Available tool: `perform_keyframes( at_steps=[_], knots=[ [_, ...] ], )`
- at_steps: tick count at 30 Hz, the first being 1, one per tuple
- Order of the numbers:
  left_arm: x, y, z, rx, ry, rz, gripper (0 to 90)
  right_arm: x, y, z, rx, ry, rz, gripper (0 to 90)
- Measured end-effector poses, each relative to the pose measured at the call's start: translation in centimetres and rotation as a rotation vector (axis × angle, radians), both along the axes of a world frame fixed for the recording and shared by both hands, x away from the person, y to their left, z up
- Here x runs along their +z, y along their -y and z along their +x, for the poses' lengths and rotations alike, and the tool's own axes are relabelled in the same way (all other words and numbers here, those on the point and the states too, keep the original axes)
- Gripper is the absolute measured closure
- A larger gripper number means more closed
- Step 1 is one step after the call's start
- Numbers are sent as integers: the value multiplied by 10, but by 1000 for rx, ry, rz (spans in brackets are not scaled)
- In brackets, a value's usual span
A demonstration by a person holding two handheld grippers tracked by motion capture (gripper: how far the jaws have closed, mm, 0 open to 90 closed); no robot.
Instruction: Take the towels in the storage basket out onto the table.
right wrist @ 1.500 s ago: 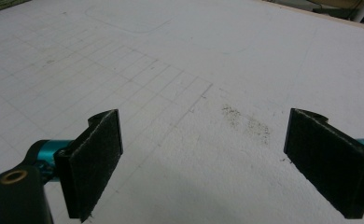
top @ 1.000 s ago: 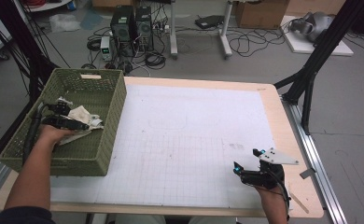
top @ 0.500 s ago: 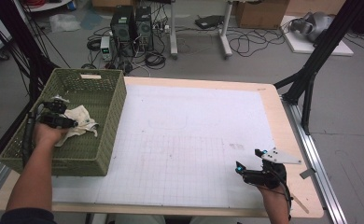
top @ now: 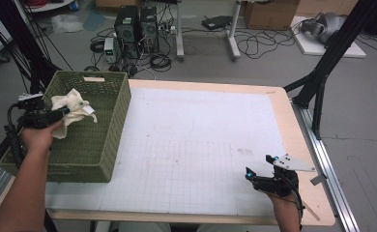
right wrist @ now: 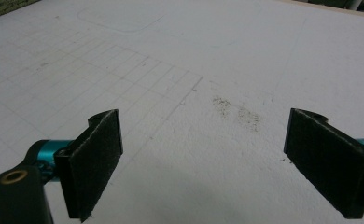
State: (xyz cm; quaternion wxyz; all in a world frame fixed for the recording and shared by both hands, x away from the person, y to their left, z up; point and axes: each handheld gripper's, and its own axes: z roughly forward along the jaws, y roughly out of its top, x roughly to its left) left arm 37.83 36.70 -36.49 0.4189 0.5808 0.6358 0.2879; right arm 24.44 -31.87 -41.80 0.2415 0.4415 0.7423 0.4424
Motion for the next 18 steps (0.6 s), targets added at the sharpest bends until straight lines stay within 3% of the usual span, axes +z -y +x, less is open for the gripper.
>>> perform_keyframes(
  at_steps=[9, 12, 18],
  knots=[
    [18, 0, -12, -26, 144, -40, 719, 0, 3, -1, -14, 2, 16, 109],
    [25, 0, -16, -39, 183, -69, 719, 0, 3, -1, -14, 0, 19, 109],
    [41, 2, -23, -54, 245, -85, 719, 0, 3, -1, -12, 0, 19, 109]
  ],
)
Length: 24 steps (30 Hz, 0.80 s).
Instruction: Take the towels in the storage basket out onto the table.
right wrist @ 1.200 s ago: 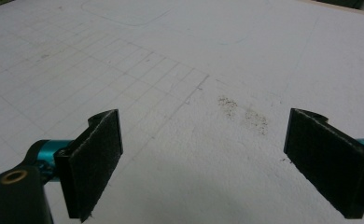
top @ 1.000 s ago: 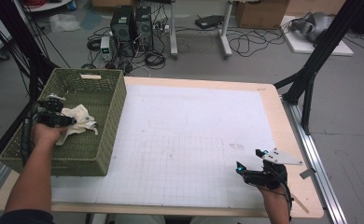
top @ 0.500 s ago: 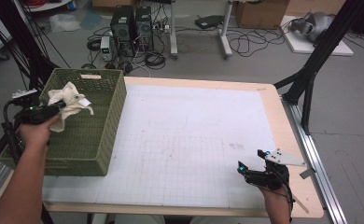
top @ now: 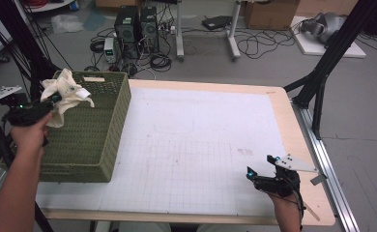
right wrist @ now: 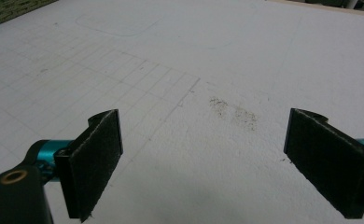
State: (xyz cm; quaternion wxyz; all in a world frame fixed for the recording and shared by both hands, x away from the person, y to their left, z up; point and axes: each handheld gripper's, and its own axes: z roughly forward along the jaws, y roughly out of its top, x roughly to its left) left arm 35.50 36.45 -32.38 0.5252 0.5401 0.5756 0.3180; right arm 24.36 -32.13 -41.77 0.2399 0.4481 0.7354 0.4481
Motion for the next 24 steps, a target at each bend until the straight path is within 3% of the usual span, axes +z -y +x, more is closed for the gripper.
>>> perform_keyframes(
  at_steps=[15, 24],
  knots=[
    [46, 24, -15, -92, 135, -7, 721, 0, 0, -1, 1, 0, 5, 108],
    [63, 49, -21, -190, 192, -10, 720, 0, 0, 0, 2, 1, 2, 109]
  ],
)
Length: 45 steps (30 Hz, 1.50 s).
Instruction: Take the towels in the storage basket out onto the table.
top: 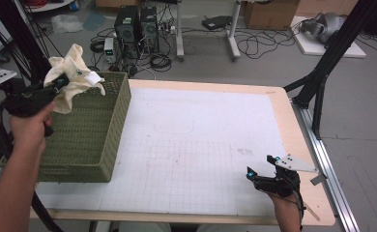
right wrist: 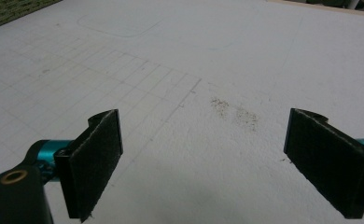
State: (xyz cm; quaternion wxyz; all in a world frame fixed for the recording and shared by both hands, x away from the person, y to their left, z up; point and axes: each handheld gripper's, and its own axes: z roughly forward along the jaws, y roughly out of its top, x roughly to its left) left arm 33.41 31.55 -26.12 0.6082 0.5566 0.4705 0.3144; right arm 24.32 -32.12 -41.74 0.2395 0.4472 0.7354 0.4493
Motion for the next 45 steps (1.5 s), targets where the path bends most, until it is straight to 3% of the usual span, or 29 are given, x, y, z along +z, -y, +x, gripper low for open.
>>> perform_keyframes(
  at_steps=[9, 17, 24, 32, 35, 45],
  knots=[
    [15, 38, -6, -137, 53, -11, 720, 0, 0, 0, 1, -2, 0, 109],
    [25, 79, -12, -271, 72, 31, 720, 0, 0, 0, 4, -1, -1, 109],
    [24, 114, -15, -368, 74, 58, 720, 0, 0, 0, 5, -3, 1, 109],
    [10, 167, -23, -509, 71, 101, 719, 0, 0, 0, 5, -5, 3, 109],
    [-1, 190, -24, -569, 50, 101, 719, 0, 0, 0, 6, -4, 2, 108],
    [-37, 246, -29, -694, 18, 123, 719, 0, 2, 0, 4, -4, 6, 109]
  ],
)
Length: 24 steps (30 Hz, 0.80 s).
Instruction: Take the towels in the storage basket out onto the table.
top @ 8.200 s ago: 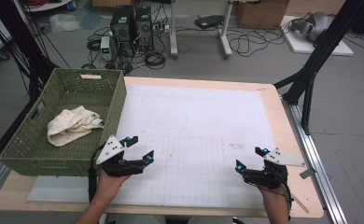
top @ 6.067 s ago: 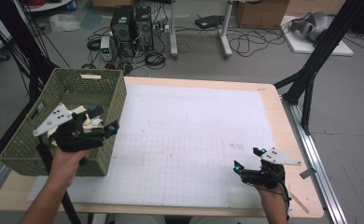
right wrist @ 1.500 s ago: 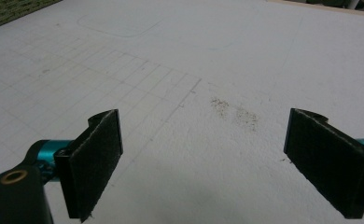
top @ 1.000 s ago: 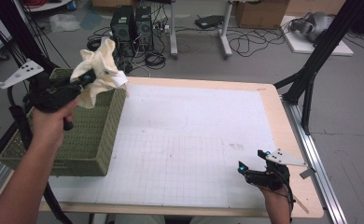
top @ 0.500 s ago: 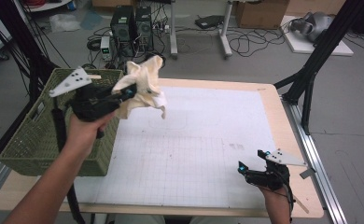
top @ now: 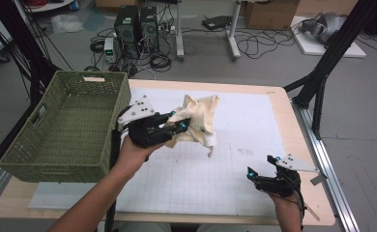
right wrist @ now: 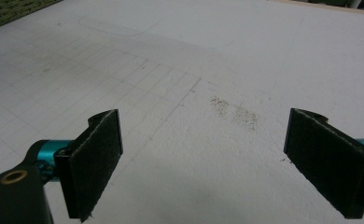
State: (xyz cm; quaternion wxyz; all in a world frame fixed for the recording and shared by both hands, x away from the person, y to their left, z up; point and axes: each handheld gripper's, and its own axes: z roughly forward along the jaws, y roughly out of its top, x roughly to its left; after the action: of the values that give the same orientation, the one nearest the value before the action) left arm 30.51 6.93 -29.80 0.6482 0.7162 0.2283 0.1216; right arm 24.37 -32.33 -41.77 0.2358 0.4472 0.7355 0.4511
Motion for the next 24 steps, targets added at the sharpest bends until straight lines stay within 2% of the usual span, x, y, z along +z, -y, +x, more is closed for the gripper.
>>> perform_keyframes(
  at_steps=[7, 11, 15, 21, 24],
  knots=[
    [-22, 21, -1, -42, -19, 10, 719, 0, 0, 0, 4, -1, -4, 108],
    [-39, 27, 3, -37, -34, 27, 719, 0, 1, 0, 4, 1, -4, 109],
    [-56, 34, 10, -26, -68, 45, 718, -1, 0, 1, 4, -5, -3, 109],
    [-80, 49, 19, -23, -128, 117, 715, -1, 0, 1, 7, -4, -7, 109],
    [-93, 56, 23, -11, -145, 171, 711, -1, 1, 1, 9, -3, -6, 109]
  ],
)
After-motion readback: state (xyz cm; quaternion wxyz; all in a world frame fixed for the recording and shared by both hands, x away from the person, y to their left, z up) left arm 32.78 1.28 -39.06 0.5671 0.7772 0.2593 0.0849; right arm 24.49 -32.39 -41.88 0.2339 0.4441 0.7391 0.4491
